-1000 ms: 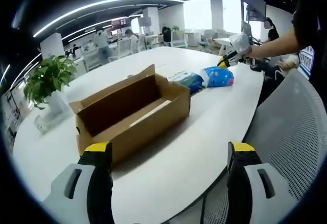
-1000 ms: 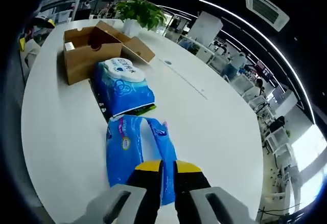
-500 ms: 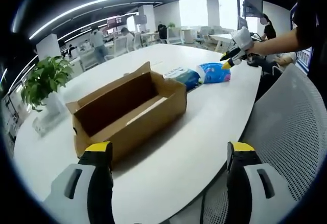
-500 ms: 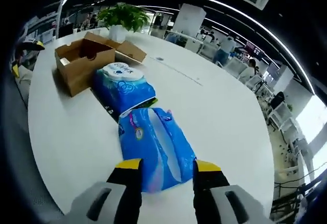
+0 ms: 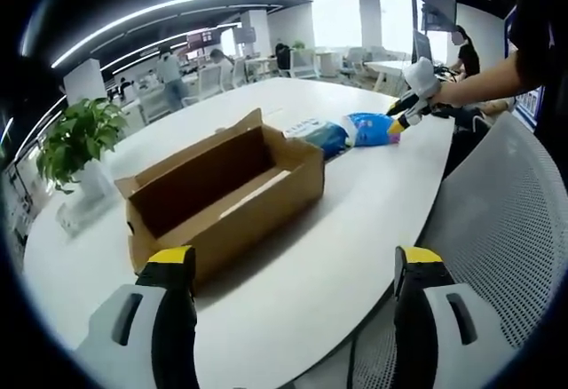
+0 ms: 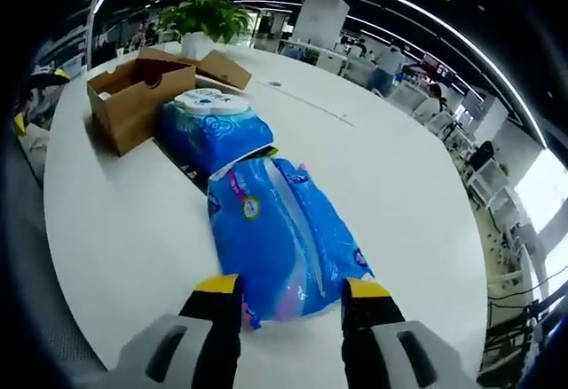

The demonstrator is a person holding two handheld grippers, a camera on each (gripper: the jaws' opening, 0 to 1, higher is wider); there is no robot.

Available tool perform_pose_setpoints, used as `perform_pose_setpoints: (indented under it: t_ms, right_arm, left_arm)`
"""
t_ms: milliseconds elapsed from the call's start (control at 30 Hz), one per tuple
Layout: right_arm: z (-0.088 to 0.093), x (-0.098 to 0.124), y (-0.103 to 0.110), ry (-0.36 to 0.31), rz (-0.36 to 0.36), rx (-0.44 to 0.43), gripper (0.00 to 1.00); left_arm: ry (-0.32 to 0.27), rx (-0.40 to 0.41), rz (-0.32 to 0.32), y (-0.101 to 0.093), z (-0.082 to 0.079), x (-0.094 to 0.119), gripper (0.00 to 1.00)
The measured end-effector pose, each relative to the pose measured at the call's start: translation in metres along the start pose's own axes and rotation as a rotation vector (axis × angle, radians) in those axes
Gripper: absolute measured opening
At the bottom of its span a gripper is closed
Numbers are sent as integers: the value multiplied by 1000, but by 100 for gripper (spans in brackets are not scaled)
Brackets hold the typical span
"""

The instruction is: Operate the shoe box by opening the lid, removing the specified soft item, and placing it in the target area until the item is outside and the box remains undamaged.

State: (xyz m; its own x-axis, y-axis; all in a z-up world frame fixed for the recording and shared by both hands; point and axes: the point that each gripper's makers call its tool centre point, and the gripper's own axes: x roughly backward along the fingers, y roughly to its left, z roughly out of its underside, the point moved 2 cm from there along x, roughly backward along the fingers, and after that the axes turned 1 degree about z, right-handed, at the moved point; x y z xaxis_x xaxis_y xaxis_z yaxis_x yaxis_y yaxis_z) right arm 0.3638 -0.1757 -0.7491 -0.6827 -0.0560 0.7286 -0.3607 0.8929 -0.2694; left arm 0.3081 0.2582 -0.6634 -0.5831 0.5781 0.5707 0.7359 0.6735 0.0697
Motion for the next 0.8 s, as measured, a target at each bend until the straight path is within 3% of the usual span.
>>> perform_pose_setpoints:
  t_ms: [233, 433, 533, 600, 800]
  right_arm:
    - [3, 6, -1, -3, 34, 26, 48]
    - [12, 7, -2, 14, 53, -22, 54]
    - [26, 3, 4, 69, 25, -104, 53]
    - [27, 0, 9, 64, 0, -134, 50]
    - [19, -7, 11, 62, -2, -116, 44]
  left_arm:
    - [-3, 10, -7, 2, 0, 0, 92]
    - [9, 8, -3, 1, 2, 0, 91]
    - [23, 2, -2, 1, 4, -1, 90]
    - [24, 3, -3, 1, 4, -1, 90]
    - [29, 4, -3, 2, 5, -1, 90]
